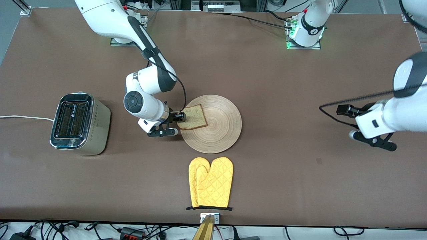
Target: Move plate and put bread in toaster
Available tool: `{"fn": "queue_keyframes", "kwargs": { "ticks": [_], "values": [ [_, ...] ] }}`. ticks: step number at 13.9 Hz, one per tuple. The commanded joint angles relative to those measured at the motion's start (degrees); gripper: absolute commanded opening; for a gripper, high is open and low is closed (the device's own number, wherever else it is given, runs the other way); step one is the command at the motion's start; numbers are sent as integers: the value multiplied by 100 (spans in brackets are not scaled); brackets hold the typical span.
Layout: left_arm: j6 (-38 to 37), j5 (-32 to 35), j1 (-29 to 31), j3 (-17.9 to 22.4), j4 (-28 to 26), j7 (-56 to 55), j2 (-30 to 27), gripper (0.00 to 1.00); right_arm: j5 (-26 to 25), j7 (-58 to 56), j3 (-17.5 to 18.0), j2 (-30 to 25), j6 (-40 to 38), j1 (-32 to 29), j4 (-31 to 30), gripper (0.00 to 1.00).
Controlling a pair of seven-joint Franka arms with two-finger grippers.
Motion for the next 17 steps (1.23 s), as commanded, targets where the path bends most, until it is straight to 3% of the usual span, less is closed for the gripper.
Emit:
{"fn": "queue_keyframes", "kwargs": {
  "ticks": [1,4,7,9,10,13,15,17],
  "values": [
    [-22,16,-7,100,-161,-53,-569,100,53,32,-21,81,25,39,113,56],
    [83,-256,-224,520,-451,9,-850,100,53,23,-21,81,16,30,113,44],
    [619,-895,-1173,1880,-828,-53,-1317,100,45,14,-21,81,16,30,122,32],
    [813,-1459,-2119,3143,-1337,-79,-1729,100,53,23,-21,81,16,30,122,26],
    [927,-1522,-2481,3577,-1522,-79,-1896,100,53,14,-21,81,16,30,122,22],
    [1391,-1550,-2529,3669,-2198,-96,-2379,100,53,-21,-21,81,7,30,192,8],
    [2015,-1566,-2555,3660,-2927,-131,-2889,100,45,-56,-21,63,7,30,201,1],
    [2202,-1567,-2608,3660,-3282,-621,-3172,100,44,-65,-30,54,-27,39,288,0]
  ]
}}
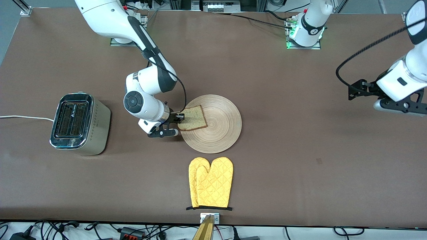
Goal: Move plate and put bread in toaster
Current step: 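Lift the bread and carry it over the toaster with the right gripper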
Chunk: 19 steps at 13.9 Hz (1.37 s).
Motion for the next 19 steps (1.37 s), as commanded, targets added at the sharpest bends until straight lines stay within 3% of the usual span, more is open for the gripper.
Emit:
{"fn": "queue_keyframes", "kwargs": {
  "ticks": [1,7,10,13,19],
  "values": [
    [346,-78,-250,110,-731,-716,-665,100,45,-64,-22,37,-37,34,205,0],
    [-40,-60,-225,101,-520,-869,-824,100,-148,-56,-57,-436,-369,51,345,0],
    [-59,-60,-251,92,-169,-869,-587,100,-1243,-38,-92,-727,-1554,-45,994,0],
    [-173,-60,-260,92,-151,-869,-578,100,-2361,-29,-346,-859,-2548,-45,1470,0],
    [-164,-60,-260,92,-142,-869,-569,100,-3540,-713,-1426,-1061,-3166,-37,1488,0]
  ]
}}
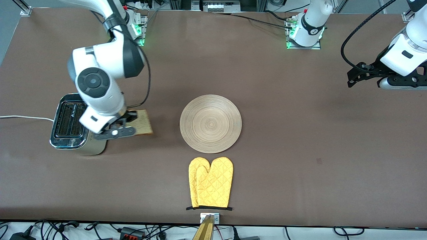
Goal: Move plate and put bread in toaster
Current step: 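Lift the bread and carry it over the toaster with the right gripper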
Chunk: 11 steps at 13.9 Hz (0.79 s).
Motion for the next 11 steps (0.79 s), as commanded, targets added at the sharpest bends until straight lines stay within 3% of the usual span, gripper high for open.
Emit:
{"fn": "queue_keyframes", "kwargs": {
  "ticks": [1,4,6,11],
  "values": [
    [-156,-59,-66,62,194,-28,69,100,-457,-532,-459,-91,-319,76,66,0],
    [-165,-59,-66,62,194,-28,69,100,-1335,-718,-514,-83,-704,15,669,0],
    [-165,-59,-66,62,194,-28,69,100,-1627,-892,-522,-30,-1267,-12,1031,0],
    [-165,-59,-66,62,194,-28,69,100,-2682,-1158,-514,145,-1865,-29,936,0]
  ]
}}
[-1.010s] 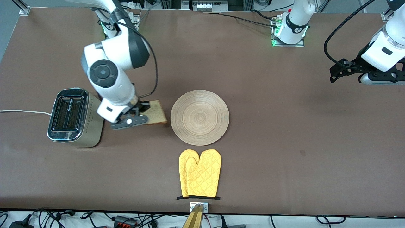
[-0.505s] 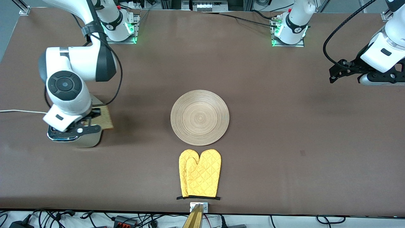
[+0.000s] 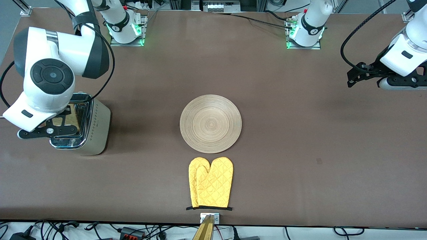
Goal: Move plate and put bread in toaster
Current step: 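Lower the bread into the toaster slot with the right gripper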
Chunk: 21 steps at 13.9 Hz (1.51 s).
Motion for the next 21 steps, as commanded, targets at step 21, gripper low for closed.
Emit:
{"fn": "queue_keyframes", "kwargs": {
  "ticks": [21],
  "values": [
    [-151,-59,-79,61,178,-27,64,100,172,597,38,884,-89,-260,-23,0]
  ]
}}
